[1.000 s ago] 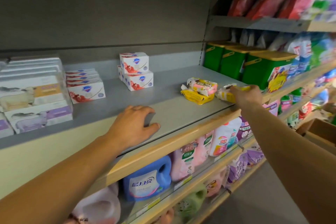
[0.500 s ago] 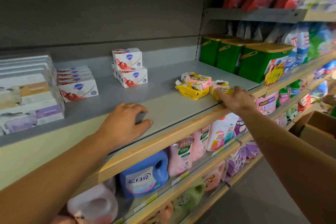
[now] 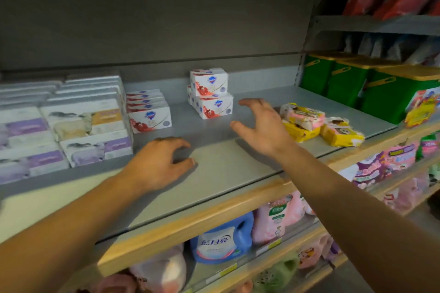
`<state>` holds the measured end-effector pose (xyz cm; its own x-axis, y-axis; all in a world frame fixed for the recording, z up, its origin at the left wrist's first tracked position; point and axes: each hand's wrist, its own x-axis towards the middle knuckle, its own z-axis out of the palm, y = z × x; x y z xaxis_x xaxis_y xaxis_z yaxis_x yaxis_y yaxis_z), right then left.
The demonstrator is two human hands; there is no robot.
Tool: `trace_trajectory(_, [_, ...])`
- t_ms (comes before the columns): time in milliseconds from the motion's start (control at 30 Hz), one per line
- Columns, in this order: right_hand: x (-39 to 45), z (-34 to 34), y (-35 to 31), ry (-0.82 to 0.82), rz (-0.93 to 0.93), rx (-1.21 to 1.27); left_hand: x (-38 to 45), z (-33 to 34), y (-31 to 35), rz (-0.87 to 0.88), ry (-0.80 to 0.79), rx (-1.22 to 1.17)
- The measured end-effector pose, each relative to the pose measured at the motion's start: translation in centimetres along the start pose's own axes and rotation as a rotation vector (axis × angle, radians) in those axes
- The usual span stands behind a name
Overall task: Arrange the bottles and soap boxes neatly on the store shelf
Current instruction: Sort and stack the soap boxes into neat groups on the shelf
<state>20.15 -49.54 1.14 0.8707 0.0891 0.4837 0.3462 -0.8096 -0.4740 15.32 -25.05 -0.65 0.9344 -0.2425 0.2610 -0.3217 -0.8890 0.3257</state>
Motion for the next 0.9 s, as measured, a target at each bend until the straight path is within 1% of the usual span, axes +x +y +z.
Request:
trace_trajectory(100, [3.5,2.6,-1.4,-0.059,0.056,0.081,-0.7,-0.3,-2.2,-0.028,0.021,0.04])
trace_trajectory(267, [9.0,5.7,-1.0,-0.067,0.314,0.331,-0.5,0.3,-3.7,0.02,0.037,0.02])
trace_trajectory(333, [10.4,6.6,-0.5,-0.065,0.37,0.405,-0.1,0.5,-4.1,0.033,0.043,-0.001])
trace_trajectory(400, [11.1,7.5,-0.2,-0.089,0.413,0.418,0.1,0.6,-4.4,0.037,0.041,-0.016])
trace_trajectory(467, [11.1,8.2,0.0,-0.084,0.431,0.362,0.3,0.6,-4.6,0.035,0.044,-0.034])
trace_trajectory(567, [10.1,8.8,-0.1,0.014,0.421,0.228,0.4,0.5,-4.4,0.033,0.031,-0.057])
trace_trajectory(600, [9.8,8.9,-0.2,0.017,0.4,0.203,0.4,0.4,-4.4,0.029,0.024,-0.062])
trace_trajectory(700, [8.9,9.3,-0.9,-0.051,0.299,0.129,0.4,0.2,-4.3,0.006,-0.009,-0.088])
trace_trajectory(733, [8.7,9.4,-1.1,-0.061,0.288,0.121,0.4,0.1,-4.3,-0.005,-0.019,-0.099])
trace_trajectory(900, [6.7,9.3,-2.0,-0.022,0.376,0.243,0.4,-0.3,-4.6,-0.083,-0.005,-0.213])
